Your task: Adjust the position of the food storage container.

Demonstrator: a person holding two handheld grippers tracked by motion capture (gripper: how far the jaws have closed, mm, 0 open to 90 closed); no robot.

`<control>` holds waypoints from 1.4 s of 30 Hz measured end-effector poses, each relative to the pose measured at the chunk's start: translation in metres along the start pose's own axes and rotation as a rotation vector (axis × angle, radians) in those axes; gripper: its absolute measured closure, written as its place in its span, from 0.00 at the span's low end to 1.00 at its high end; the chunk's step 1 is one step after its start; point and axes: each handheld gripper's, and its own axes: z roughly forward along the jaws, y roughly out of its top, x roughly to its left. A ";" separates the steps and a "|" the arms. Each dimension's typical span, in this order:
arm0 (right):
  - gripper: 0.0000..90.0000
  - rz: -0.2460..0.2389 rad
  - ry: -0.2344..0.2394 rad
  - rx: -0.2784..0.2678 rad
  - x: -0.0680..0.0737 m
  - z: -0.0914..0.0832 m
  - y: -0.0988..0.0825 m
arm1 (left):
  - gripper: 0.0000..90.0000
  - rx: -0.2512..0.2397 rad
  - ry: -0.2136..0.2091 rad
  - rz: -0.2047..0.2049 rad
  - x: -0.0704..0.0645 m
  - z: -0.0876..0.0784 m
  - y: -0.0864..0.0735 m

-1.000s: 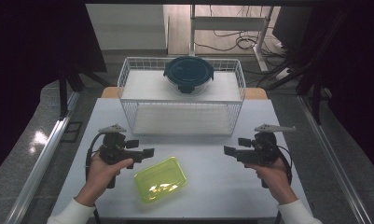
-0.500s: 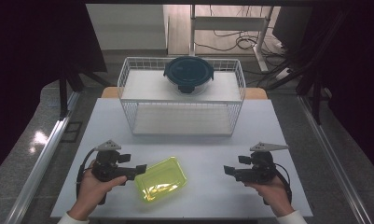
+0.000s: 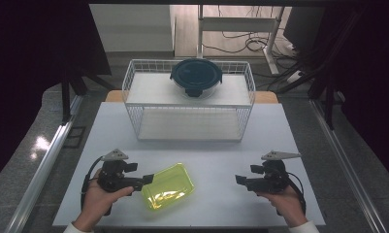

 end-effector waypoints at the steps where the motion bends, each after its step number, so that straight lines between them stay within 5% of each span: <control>1: 0.23 0.000 -0.001 0.001 0.000 0.000 0.000 | 0.21 -0.002 -0.002 0.005 0.000 -0.001 0.000; 10: 0.22 0.005 0.001 0.000 -0.001 0.001 0.000 | 0.30 0.001 -0.072 0.067 -0.016 -0.003 0.002; 17: 0.23 0.012 -0.008 0.004 -0.001 0.001 0.000 | 0.43 0.068 -0.138 0.146 -0.037 0.000 -0.006; 26: 0.23 0.020 -0.010 0.000 -0.001 -0.001 -0.003 | 0.81 0.168 -0.177 0.207 -0.052 0.006 -0.016; 33: 0.23 0.033 -0.017 0.001 -0.003 -0.001 -0.005 | 0.96 0.258 -0.190 0.235 -0.065 0.022 -0.028; 42: 0.23 0.030 -0.016 0.007 -0.004 0.000 -0.006 | 1.00 0.355 -0.127 0.325 -0.081 0.039 -0.043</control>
